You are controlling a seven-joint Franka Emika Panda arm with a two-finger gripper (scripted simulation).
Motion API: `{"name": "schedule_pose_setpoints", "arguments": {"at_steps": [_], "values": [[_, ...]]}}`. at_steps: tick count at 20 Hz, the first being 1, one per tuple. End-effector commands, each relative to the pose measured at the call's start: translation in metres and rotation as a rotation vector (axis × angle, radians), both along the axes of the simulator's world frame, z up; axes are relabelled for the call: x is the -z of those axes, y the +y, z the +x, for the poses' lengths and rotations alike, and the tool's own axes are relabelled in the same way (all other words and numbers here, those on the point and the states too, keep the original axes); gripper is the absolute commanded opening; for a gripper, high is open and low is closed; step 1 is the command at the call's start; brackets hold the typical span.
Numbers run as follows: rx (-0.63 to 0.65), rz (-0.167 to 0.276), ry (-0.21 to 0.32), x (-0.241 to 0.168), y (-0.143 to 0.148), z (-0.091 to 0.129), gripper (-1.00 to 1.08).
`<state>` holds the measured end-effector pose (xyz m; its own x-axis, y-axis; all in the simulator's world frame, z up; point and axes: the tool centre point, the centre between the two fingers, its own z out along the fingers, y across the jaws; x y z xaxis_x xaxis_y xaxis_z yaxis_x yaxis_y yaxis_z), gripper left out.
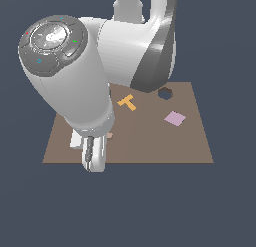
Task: Insert a designated object into the corresponding slot on a board.
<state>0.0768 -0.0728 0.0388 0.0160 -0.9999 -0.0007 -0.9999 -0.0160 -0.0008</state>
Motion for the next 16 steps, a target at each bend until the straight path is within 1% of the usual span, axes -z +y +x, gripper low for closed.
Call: {"name": "schedule_pose_setpoints", "arguments": {"at_steps": [1,5,8,16], "values": [[0.070,0.000,0.000,-0.001,-0.012,-0.002,-1.00],[0.148,0.001,0.000,-0.001,-0.025,-0.006,-1.00],[0.184,0.001,0.000,-0.001,-0.031,-0.008,-1.00],[0.198,0.000,0.000,0.004,-0.033,-0.009,-1.00]]}}
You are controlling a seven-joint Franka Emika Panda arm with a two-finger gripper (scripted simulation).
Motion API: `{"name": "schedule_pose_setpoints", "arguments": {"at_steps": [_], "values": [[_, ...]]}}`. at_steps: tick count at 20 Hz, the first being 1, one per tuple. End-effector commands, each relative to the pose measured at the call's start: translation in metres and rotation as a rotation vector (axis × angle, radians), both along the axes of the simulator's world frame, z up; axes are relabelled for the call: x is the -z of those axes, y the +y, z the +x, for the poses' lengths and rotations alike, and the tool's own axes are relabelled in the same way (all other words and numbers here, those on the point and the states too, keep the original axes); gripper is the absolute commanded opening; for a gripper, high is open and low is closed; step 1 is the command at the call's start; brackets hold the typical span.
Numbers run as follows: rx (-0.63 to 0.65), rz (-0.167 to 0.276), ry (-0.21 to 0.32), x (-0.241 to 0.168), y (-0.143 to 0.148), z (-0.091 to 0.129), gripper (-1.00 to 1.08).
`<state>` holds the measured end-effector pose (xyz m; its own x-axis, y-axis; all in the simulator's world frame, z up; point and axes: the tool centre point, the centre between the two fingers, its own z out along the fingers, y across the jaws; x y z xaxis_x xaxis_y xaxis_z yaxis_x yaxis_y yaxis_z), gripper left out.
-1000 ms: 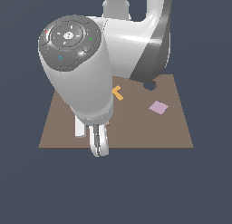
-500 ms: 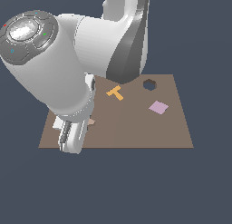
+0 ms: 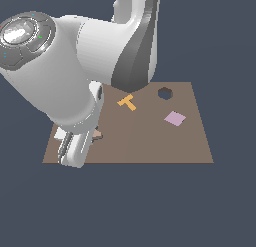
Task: Insert a designated object into the corresponding slot on a board.
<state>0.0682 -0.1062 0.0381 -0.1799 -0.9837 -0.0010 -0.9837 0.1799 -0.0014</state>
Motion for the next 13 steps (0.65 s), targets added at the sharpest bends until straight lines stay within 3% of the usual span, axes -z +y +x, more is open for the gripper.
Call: {"name": "schedule_pose_setpoints", "arguments": {"at_steps": [1,3,4,13], "values": [[0.003,0.000,0.001,0.0058,-0.0001,-0.0007,-1.00],[0.004,0.000,0.001,0.0080,0.0001,-0.0009,-1.00],[0.004,0.000,0.001,0.0080,0.0001,-0.0009,1.00],[0.004,0.000,0.001,0.0080,0.0001,-0.0009,1.00]]}}
